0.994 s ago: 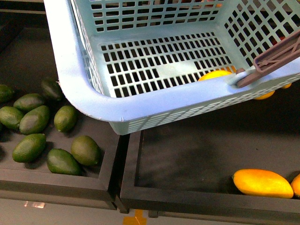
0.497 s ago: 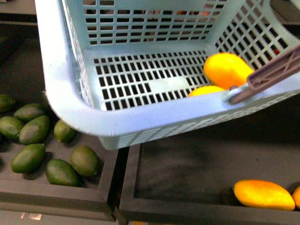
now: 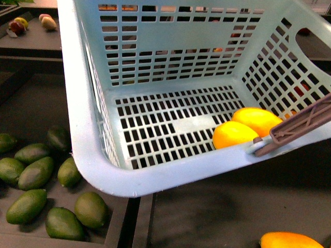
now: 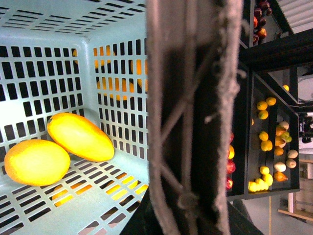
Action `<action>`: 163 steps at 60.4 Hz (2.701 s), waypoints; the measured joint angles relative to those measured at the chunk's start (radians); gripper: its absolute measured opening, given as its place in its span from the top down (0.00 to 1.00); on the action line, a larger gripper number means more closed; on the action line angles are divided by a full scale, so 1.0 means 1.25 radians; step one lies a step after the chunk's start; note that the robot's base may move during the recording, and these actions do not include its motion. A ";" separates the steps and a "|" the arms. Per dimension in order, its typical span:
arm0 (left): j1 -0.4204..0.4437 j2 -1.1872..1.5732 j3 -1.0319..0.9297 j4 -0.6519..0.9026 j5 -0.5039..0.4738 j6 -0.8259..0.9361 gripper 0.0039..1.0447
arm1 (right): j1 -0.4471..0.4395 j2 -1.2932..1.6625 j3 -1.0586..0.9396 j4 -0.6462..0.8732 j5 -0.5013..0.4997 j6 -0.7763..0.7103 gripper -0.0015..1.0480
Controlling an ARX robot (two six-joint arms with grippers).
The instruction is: Pick lemon and mango into basket
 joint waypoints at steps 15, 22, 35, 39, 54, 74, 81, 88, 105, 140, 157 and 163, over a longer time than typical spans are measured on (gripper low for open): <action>0.001 0.000 0.000 0.000 -0.009 0.003 0.96 | -0.009 -0.099 -0.099 0.005 -0.002 -0.012 0.98; 0.001 0.000 0.000 0.000 -0.007 0.002 0.96 | -0.009 -0.146 -0.136 -0.005 -0.002 -0.012 0.98; 0.001 0.000 0.000 0.000 -0.003 0.001 0.96 | -0.009 -0.240 -0.188 -0.046 -0.002 -0.013 0.98; 0.001 0.000 0.000 0.000 -0.003 0.001 0.96 | -0.009 -0.267 -0.201 -0.062 -0.002 -0.012 0.98; 0.001 0.000 0.000 0.000 -0.004 0.001 0.96 | -0.009 -0.375 -0.234 -0.135 -0.002 -0.012 0.98; 0.001 0.000 0.000 0.000 -0.004 0.001 0.96 | -0.009 -0.504 -0.262 -0.217 -0.004 -0.013 0.98; 0.001 0.000 0.000 0.000 -0.004 0.001 0.96 | -0.009 -0.565 -0.262 -0.277 -0.004 -0.013 0.98; 0.001 0.000 0.000 0.000 -0.005 0.001 0.96 | -0.009 -0.612 -0.262 -0.323 -0.004 -0.013 0.98; 0.001 0.000 0.000 0.000 -0.004 0.001 0.96 | -0.009 -0.692 -0.262 -0.402 -0.004 -0.013 0.98; 0.001 0.000 0.000 0.000 -0.002 0.000 0.96 | -0.009 -0.860 -0.262 -0.575 -0.003 -0.013 0.98; 0.001 0.000 0.000 0.000 -0.006 0.001 0.96 | -0.009 -0.860 -0.262 -0.575 -0.003 -0.014 0.82; 0.001 0.000 0.000 0.000 -0.005 0.001 0.96 | -0.009 -0.860 -0.262 -0.575 -0.003 -0.014 0.65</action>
